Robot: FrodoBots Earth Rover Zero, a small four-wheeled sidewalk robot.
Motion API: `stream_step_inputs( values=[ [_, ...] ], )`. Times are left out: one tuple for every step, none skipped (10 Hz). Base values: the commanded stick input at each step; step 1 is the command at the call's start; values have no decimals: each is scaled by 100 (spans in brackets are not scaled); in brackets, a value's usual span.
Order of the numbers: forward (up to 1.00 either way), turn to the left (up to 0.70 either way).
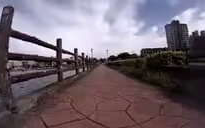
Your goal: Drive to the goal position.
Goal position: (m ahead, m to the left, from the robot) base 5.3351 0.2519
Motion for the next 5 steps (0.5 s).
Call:
stream_step_inputs(
  values=[
    [70, -24],
    [70, -8],
    [70, 11],
    [70, 11],
    [70, 11]
  ],
)
